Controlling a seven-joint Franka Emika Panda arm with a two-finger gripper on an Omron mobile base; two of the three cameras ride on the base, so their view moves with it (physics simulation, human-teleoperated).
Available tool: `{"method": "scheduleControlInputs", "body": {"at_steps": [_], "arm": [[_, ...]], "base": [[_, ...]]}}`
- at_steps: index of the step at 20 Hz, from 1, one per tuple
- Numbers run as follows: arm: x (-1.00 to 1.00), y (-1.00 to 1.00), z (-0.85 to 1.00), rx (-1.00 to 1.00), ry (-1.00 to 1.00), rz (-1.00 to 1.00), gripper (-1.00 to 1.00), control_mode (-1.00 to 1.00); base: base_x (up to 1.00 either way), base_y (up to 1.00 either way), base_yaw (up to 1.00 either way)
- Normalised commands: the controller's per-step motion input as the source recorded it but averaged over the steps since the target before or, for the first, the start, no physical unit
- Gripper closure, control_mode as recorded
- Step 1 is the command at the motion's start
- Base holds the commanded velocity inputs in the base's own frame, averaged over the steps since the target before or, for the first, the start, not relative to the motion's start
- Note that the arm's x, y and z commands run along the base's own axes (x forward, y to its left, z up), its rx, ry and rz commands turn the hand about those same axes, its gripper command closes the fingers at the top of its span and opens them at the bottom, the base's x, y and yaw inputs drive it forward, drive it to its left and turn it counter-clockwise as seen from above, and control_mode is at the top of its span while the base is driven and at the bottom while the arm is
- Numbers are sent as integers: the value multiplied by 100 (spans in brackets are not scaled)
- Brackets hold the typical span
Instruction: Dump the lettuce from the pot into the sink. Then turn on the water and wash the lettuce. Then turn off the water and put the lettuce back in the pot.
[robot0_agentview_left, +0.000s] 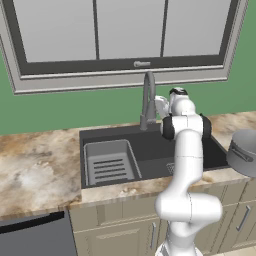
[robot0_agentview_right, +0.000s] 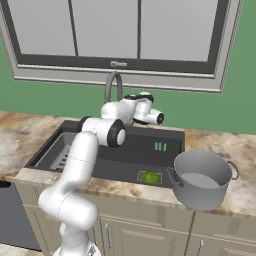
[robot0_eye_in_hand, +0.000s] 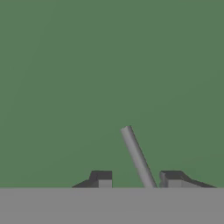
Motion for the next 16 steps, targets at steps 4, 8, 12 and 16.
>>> {"method": "scheduleControlInputs", "body": {"at_steps": [4, 8, 12, 16], "arm": [[0, 25, 25, 1, -3, -2, 100, -100], [-11, -22, 52, -13, -10, -14, 100, -100], [-15, -4, 53, -14, -8, -13, 100, -100], [-9, 0, 34, -13, -1, -11, -100, -100]], "base": [[0, 0, 0], [0, 0, 0], [0, 0, 0], [0, 0, 0]]}}
